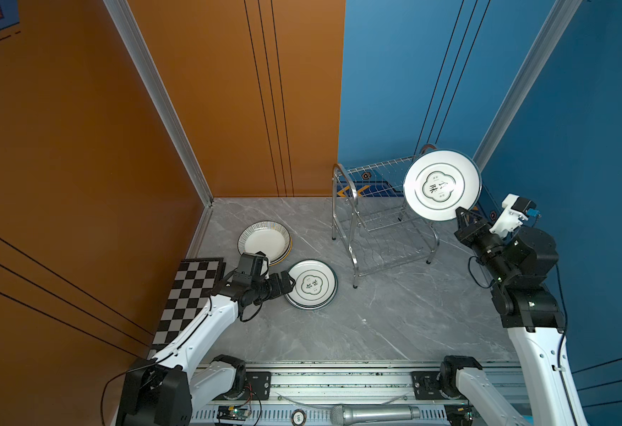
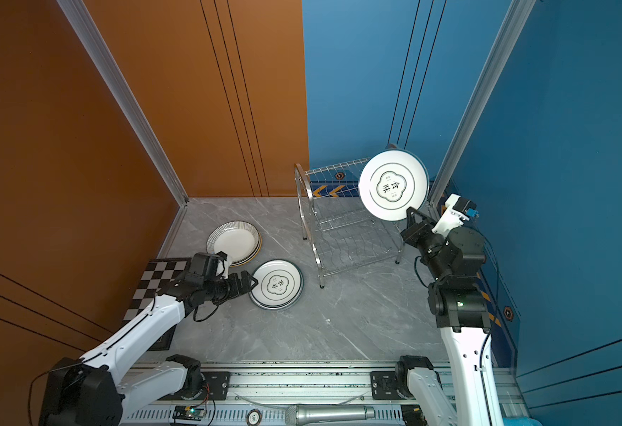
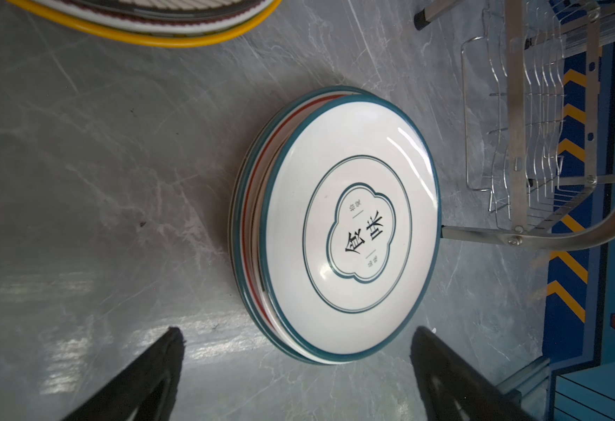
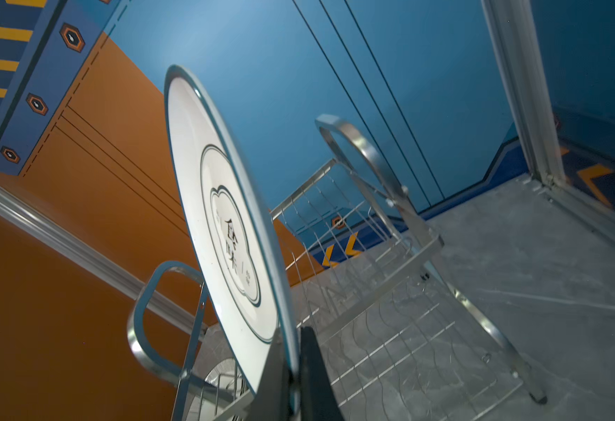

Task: Unload the plates from the dish rack
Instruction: Pick up the plate from the dish rack, then place the plate among the plates.

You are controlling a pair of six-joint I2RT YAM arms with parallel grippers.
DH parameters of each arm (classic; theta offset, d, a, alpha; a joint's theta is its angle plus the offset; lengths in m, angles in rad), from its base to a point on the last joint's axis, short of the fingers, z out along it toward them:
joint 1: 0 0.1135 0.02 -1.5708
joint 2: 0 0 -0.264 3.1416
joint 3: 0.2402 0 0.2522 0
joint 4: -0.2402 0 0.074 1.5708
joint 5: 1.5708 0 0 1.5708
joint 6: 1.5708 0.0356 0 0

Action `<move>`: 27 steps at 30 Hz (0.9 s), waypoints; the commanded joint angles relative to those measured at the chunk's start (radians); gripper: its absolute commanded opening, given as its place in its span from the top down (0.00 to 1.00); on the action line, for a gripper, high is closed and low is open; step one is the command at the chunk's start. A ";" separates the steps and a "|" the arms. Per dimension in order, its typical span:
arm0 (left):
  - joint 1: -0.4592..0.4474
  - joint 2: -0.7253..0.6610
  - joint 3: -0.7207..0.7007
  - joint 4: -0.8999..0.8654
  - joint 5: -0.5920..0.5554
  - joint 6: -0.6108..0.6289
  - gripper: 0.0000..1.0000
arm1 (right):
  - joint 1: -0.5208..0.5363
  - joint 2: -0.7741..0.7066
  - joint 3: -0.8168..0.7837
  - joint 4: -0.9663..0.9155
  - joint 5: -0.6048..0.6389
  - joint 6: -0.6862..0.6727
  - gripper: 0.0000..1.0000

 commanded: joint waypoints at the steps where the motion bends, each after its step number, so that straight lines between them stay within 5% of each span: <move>1: -0.037 -0.033 -0.025 0.035 0.024 -0.027 0.02 | -0.005 -0.084 -0.071 -0.124 -0.121 0.095 1.00; 20: -0.229 -0.145 -0.118 0.173 0.003 -0.144 0.02 | 0.000 -0.398 -0.475 -0.290 -0.390 0.239 1.00; 27: -0.302 -0.116 -0.115 0.270 0.023 -0.175 0.00 | 0.066 -0.426 -0.612 -0.177 -0.393 0.326 1.00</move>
